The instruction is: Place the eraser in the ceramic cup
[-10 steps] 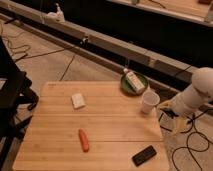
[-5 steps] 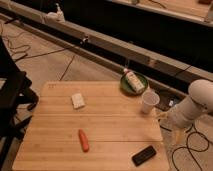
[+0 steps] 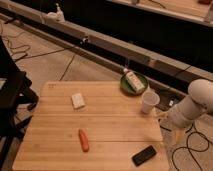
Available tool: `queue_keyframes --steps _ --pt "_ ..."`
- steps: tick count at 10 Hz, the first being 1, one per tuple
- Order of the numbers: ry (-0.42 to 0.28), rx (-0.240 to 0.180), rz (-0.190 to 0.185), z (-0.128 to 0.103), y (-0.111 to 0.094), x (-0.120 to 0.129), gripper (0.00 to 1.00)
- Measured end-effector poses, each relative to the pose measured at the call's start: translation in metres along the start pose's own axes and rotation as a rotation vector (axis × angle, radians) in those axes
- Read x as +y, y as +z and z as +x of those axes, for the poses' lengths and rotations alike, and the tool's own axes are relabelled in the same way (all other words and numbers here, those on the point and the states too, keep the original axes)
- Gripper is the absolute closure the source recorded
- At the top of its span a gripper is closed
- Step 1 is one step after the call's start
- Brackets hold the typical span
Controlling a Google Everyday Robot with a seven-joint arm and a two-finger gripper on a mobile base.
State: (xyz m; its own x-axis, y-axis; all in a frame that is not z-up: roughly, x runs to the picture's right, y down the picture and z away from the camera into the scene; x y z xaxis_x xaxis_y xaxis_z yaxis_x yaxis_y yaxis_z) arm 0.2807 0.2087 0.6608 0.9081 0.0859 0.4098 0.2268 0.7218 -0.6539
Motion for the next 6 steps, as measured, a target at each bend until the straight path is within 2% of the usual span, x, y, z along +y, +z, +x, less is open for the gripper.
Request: queue_keyframes --steps 4,6 --pt "-0.022 -0.089 -0.084 -0.019 0.033 0.013 0.20" --pt "-0.027 -0.131 -0.101 -0.027 0.048 0.016 0.20"
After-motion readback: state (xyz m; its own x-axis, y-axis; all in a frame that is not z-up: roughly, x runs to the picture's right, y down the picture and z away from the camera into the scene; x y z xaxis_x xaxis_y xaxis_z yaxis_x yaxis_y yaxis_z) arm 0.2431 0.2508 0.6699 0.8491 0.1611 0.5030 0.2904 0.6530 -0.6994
